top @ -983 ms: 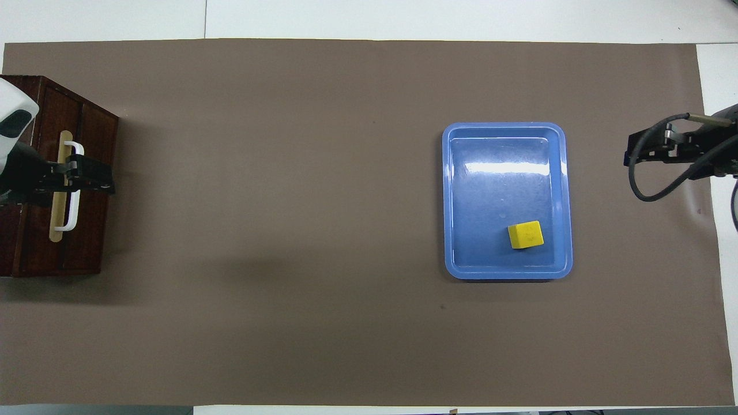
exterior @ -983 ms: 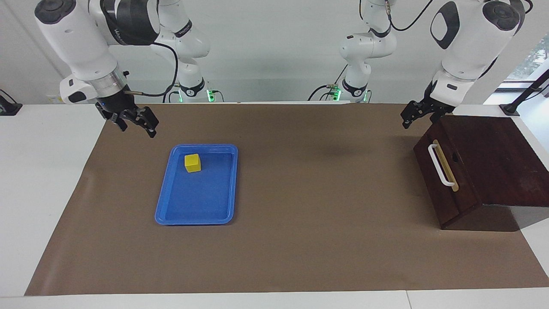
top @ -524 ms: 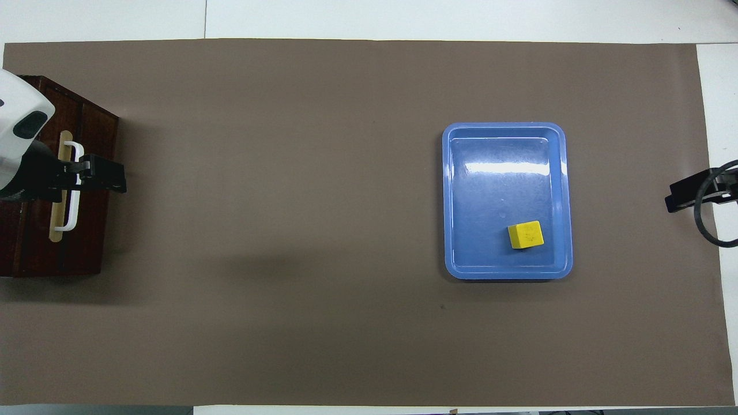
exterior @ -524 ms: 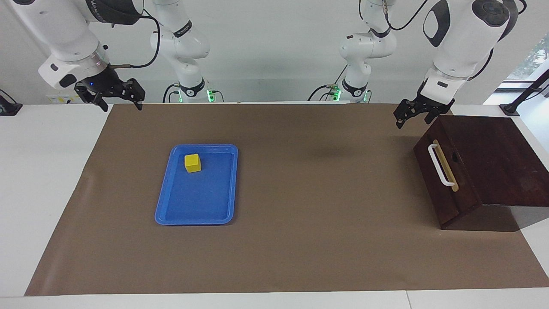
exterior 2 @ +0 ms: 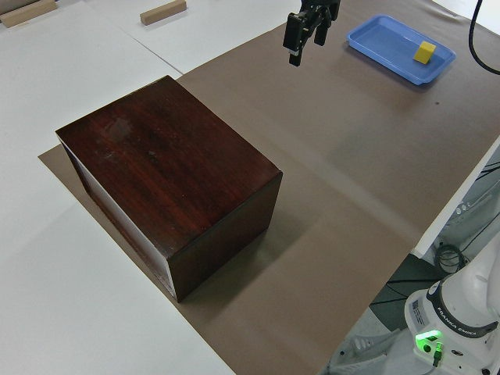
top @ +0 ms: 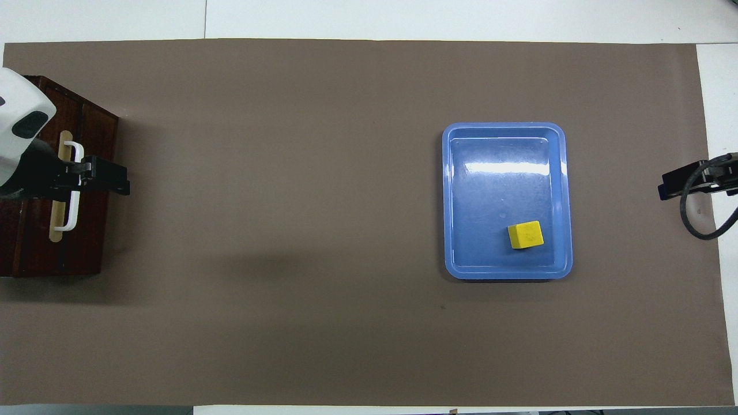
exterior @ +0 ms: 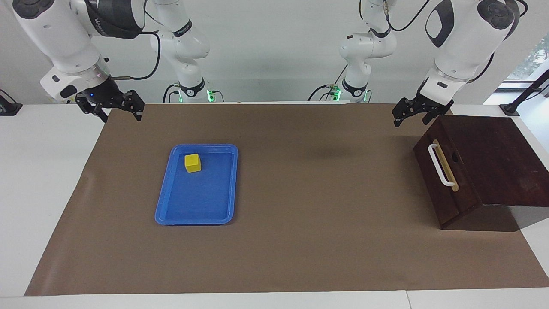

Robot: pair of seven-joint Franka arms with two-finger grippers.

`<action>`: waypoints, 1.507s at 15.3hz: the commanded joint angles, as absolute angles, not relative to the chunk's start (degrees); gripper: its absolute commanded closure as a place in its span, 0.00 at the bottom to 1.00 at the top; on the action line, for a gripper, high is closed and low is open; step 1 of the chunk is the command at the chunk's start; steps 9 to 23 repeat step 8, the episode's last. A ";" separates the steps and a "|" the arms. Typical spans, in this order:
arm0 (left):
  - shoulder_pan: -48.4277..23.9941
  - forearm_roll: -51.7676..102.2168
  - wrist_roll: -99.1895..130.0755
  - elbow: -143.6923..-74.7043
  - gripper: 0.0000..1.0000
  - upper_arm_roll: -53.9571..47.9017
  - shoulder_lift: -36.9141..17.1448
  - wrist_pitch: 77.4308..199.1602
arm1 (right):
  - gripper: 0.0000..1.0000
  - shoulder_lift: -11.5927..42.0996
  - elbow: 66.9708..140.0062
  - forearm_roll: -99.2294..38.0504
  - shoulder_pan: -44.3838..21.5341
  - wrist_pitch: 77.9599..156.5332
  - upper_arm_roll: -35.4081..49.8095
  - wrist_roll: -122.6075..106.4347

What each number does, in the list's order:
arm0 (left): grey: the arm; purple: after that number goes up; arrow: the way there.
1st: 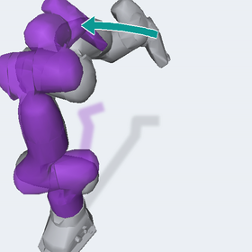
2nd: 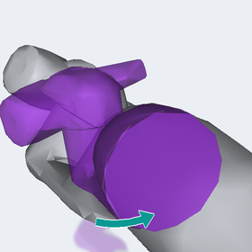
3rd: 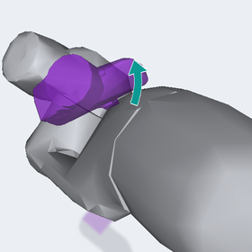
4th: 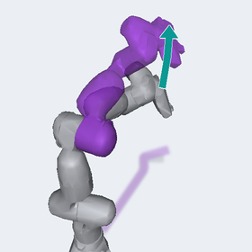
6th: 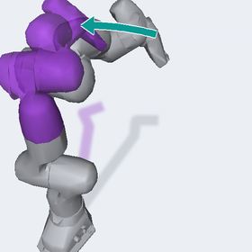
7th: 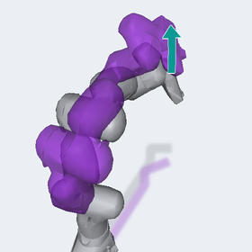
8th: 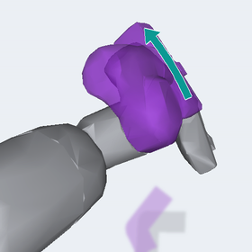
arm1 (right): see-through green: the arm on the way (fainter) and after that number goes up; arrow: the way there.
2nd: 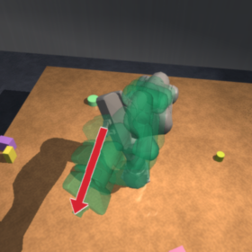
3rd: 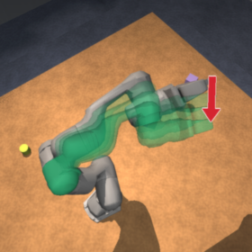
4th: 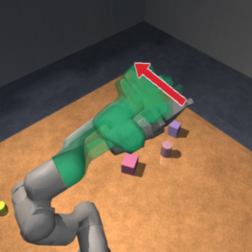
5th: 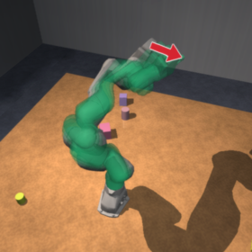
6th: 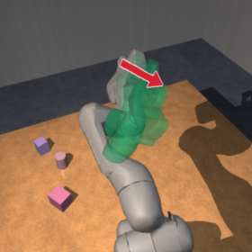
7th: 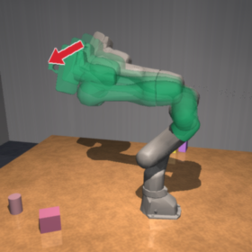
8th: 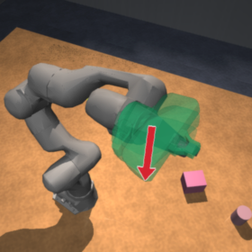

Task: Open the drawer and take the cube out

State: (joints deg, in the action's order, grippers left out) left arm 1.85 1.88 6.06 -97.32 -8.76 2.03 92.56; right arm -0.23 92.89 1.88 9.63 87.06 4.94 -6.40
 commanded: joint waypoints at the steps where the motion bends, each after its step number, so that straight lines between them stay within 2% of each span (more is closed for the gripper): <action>1: 1.67 2.99 2.91 -97.29 0.00 -8.53 2.11 91.67 | 0.00 -1.50 93.96 2.90 9.84 87.89 5.27 -6.68; 23: 1.58 2.99 3.34 -97.47 0.00 -8.61 2.20 91.14 | 0.00 -1.06 93.16 2.90 9.40 87.10 5.27 -5.71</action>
